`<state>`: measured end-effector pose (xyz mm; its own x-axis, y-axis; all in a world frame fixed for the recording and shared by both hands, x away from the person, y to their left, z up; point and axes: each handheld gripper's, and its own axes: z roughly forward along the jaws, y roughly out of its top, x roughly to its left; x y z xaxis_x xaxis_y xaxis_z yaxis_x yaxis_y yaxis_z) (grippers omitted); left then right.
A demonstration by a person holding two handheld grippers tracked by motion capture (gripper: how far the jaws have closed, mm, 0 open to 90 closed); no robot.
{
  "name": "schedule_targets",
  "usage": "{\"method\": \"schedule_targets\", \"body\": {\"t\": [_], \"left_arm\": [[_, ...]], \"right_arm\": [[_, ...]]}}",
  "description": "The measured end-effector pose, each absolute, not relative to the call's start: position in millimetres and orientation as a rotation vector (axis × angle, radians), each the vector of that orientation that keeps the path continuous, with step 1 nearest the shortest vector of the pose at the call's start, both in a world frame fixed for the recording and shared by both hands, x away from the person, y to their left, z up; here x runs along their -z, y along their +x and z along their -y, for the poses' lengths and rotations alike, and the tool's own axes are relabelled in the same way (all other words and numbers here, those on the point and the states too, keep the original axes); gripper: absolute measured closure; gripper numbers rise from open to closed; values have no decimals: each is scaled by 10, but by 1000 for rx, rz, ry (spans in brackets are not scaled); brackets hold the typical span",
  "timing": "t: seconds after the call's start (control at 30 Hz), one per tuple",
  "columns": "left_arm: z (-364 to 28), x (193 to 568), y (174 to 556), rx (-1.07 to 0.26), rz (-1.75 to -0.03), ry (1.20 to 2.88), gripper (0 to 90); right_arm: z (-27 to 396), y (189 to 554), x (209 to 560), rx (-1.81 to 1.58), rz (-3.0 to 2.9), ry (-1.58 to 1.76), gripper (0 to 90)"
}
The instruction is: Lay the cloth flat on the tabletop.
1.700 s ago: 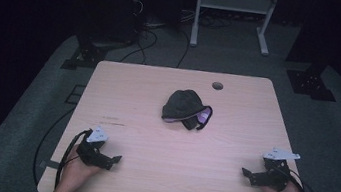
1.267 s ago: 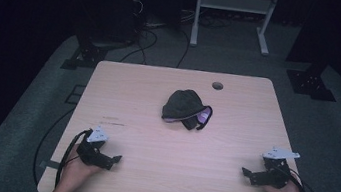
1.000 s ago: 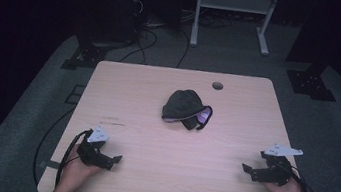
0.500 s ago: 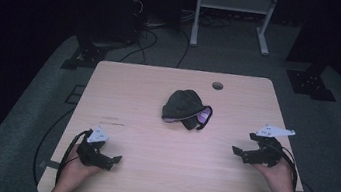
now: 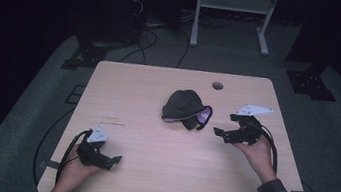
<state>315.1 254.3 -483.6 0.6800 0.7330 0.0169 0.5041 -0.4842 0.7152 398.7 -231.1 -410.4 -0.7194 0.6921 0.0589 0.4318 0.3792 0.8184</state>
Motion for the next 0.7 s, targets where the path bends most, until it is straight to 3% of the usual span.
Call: {"method": "schedule_targets", "body": {"t": [0.7], "left_arm": [[-2545,4836,3145,-419,-946,2189,0]], "right_arm": [[1577,4550,4065,-1314,-2386,876,81]]}}
